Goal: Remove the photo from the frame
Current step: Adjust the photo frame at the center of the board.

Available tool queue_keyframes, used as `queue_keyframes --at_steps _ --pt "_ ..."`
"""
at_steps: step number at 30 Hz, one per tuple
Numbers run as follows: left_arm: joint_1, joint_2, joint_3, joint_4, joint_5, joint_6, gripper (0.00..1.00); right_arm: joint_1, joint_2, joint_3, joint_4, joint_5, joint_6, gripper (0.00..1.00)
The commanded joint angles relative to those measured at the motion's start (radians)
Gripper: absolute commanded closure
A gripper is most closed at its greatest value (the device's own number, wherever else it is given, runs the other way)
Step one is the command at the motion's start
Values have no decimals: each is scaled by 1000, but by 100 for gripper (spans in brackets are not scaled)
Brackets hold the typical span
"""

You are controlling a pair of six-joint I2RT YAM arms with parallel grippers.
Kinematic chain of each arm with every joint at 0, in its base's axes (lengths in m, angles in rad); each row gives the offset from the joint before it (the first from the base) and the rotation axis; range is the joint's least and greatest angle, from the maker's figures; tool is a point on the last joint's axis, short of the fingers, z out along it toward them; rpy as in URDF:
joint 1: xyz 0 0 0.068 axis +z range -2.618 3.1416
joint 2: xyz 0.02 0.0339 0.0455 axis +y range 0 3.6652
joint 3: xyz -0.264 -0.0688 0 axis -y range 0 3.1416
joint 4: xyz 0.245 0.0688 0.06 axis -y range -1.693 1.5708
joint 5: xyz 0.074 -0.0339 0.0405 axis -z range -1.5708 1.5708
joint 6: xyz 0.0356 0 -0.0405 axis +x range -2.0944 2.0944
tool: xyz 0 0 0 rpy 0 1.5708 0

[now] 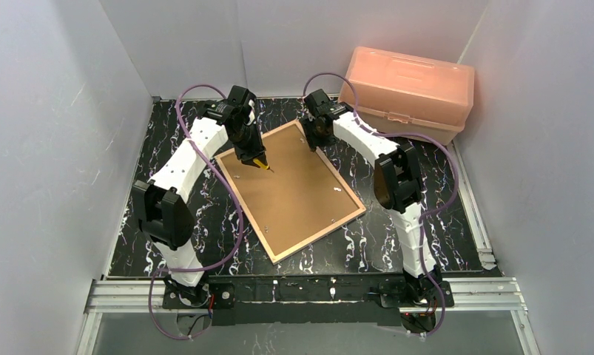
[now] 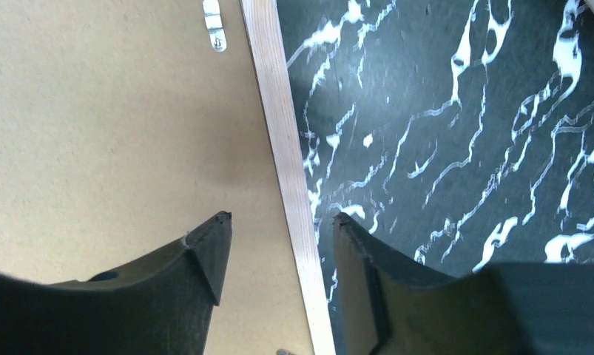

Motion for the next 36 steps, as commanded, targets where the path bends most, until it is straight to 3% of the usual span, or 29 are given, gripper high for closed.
queue_keyframes --at_steps 1,6,8,10,18,25,36 --pt "4 -53 3 -21 15 -15 100 11 -132 -115 45 46 37 36" --pt "4 -53 -14 -9 35 -33 100 9 -314 -306 40 119 153 18" --pt "4 -60 -31 5 44 -45 100 4 -390 -398 37 143 232 4" --pt "4 -69 -46 20 51 -55 100 -9 -463 -492 46 128 281 1" --pt "4 -125 -127 39 46 -50 100 -137 -677 -773 38 9 454 1" --pt "4 -187 -196 61 30 -49 100 -195 -718 -853 -102 61 660 15" --pt "3 -200 -201 61 30 -13 100 -207 -797 -1058 42 -112 805 30"
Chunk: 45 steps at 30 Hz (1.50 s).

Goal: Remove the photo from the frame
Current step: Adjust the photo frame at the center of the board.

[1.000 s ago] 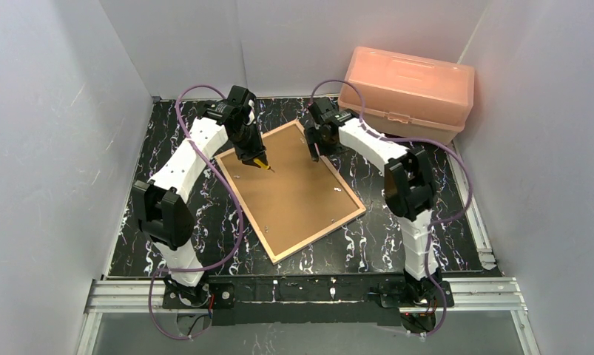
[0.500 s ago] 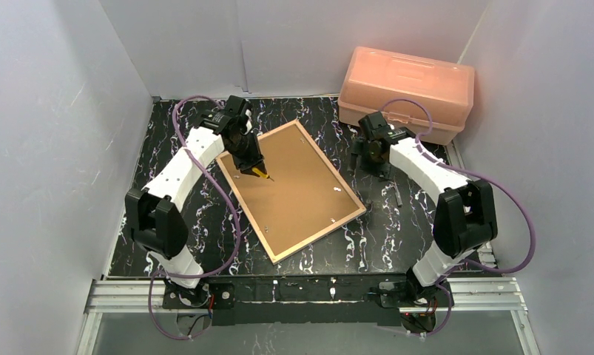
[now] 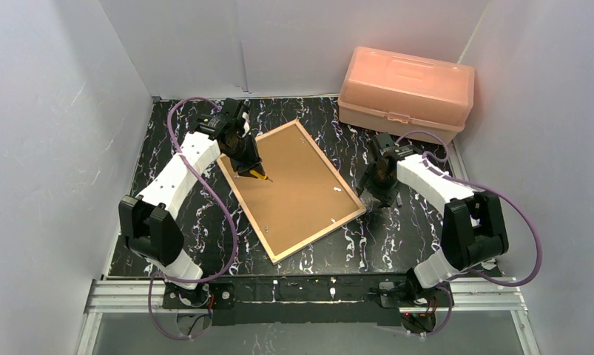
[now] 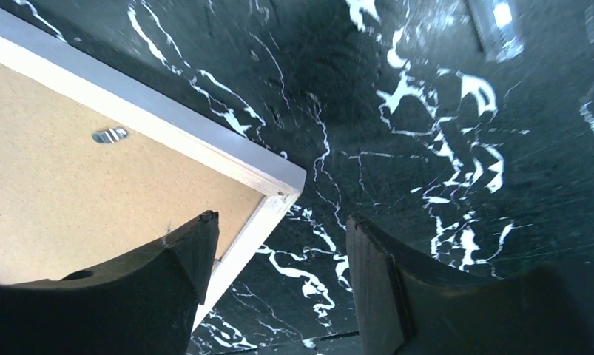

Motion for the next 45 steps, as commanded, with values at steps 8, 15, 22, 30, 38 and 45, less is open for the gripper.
queue_keyframes --at_steps 8,15,22,30,38,45 --pt "4 -69 -16 -4 -7 31 100 -8 -3 -166 171 -216 95 36" --pt "4 -102 -55 7 -17 31 100 -8 23 -174 195 -206 104 37" --pt "4 -101 -40 7 -24 31 100 -9 70 -185 215 -210 104 38" --pt "4 -106 -36 2 -31 30 100 -7 109 -176 200 -202 76 50" --pt "4 -108 -26 -4 -46 30 100 -8 142 -104 170 -184 -73 92" --pt "4 -94 -8 -9 -44 28 100 -8 198 75 110 -93 -350 99"
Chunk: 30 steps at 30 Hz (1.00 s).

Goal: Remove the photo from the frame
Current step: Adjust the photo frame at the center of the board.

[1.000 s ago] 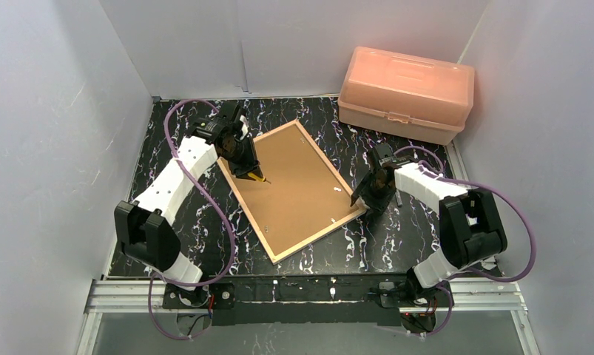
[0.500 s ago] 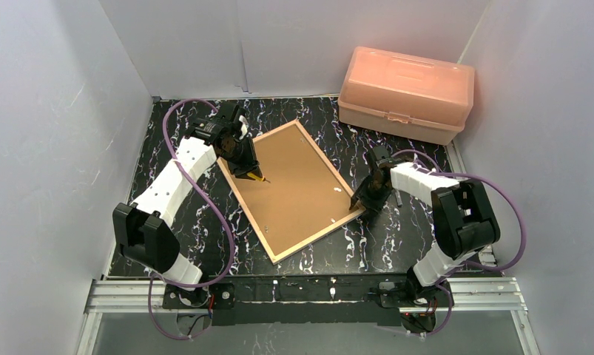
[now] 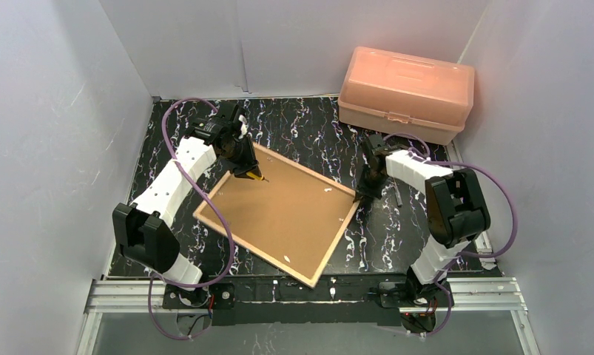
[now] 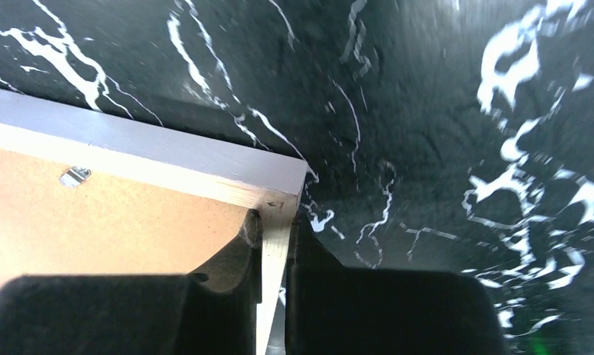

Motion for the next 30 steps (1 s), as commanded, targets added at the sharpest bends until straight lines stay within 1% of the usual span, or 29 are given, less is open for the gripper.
queue_keyframes --at_steps 1,4,7,12,15,18,20,21,25,28,30 --pt "4 -32 38 -23 -10 8 100 7 54 153 -89 118 -299 99" --pt "4 -23 44 -22 -6 6 100 7 114 257 -123 172 -356 99" --pt "4 -12 56 -23 -3 6 100 4 186 356 -130 189 -378 95" --pt "3 -7 75 -34 -8 12 100 4 293 534 -131 225 -471 87" --pt "4 -6 74 -42 -15 20 100 4 336 625 -112 231 -499 82" --pt "4 0 79 -48 -16 26 100 5 354 668 -79 182 -504 72" --pt "4 6 87 -51 -15 29 100 5 348 669 -68 168 -498 63" --pt "4 9 91 -54 -16 30 100 4 337 658 -58 164 -496 60" --pt "4 28 108 -53 -9 24 100 5 267 580 -50 181 -485 55" --pt "4 45 116 -50 5 14 100 5 203 494 -39 171 -468 47" --pt "3 54 119 -47 13 11 100 5 149 421 -15 143 -460 44"
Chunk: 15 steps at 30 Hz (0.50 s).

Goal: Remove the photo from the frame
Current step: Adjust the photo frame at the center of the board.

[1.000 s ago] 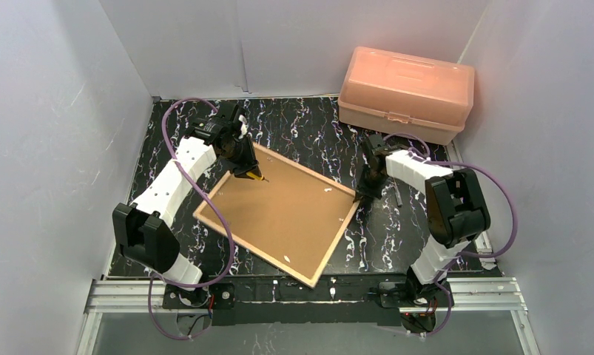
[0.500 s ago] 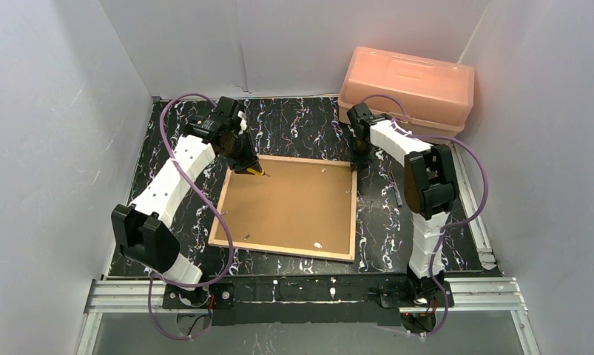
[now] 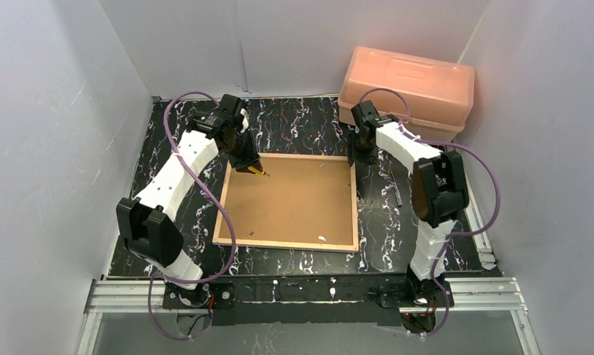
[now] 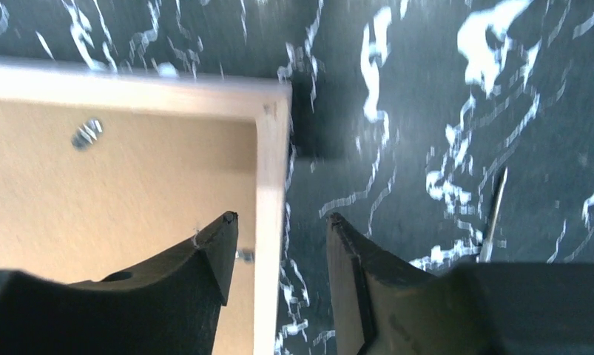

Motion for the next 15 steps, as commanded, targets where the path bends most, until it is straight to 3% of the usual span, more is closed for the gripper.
queue_keyframes --at_steps 1,7,15 --pt "4 15 39 -21 20 -1 100 -1 -155 -145 42 -34 16 43" --pt "4 33 48 -21 21 -1 100 1 -270 -323 107 -171 46 37" --pt "3 40 46 -21 25 -13 100 18 -293 -415 126 -225 67 40"
